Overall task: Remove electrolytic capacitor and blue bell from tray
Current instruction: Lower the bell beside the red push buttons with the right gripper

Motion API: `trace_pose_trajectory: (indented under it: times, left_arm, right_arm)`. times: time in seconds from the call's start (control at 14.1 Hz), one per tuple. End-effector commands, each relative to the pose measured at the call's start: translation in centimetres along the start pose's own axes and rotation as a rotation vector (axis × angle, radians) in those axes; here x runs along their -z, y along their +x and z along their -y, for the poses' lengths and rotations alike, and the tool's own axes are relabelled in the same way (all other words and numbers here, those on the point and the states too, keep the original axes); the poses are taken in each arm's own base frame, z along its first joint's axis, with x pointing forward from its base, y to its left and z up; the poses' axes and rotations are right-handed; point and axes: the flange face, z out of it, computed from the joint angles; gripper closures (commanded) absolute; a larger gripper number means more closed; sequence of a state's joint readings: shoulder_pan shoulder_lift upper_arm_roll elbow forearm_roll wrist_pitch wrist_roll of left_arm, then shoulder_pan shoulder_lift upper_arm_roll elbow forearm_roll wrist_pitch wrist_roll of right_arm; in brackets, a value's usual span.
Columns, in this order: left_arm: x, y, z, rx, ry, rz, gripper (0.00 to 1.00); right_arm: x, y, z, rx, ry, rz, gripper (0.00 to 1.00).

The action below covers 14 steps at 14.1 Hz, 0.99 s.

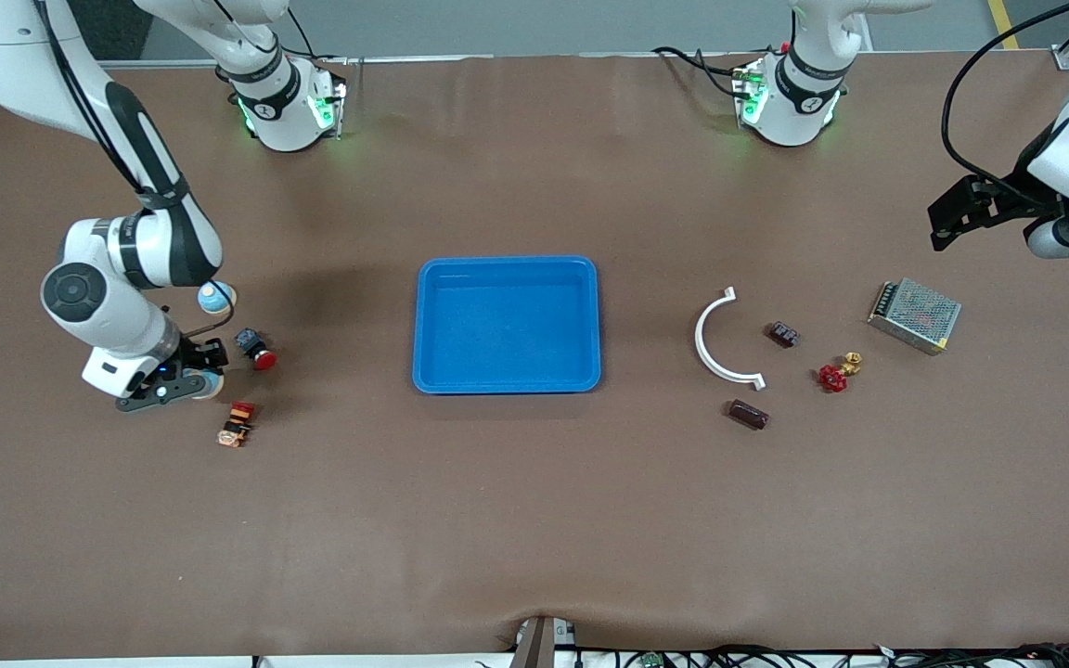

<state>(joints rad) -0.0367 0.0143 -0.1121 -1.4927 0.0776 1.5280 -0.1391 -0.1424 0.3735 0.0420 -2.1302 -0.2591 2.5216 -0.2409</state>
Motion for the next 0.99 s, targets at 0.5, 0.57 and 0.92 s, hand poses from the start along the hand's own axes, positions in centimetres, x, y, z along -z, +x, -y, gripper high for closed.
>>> trace_pose_trajectory:
  times: [0.5,0.57,0.92]
  left_arm:
    - [0.3,-0.2,0.2,-0.006,-0.015,-0.015,0.00]
    - [0.1,0.0,0.0,-0.003,-0.016,-0.017,0.00]
    - [0.2,0.0,-0.4,-0.006,-0.014,-0.019,0.00]
  right_arm:
    - [-2.7,-1.7,-2.6,-0.054,0.048,-0.056,1.00]
    - [-3.2,-1.7,-2.4,-0.065,0.061,-0.051,1.00]
    - [-3.9,-1.1,-1.7,-0.103,0.106,-0.057,1.00]
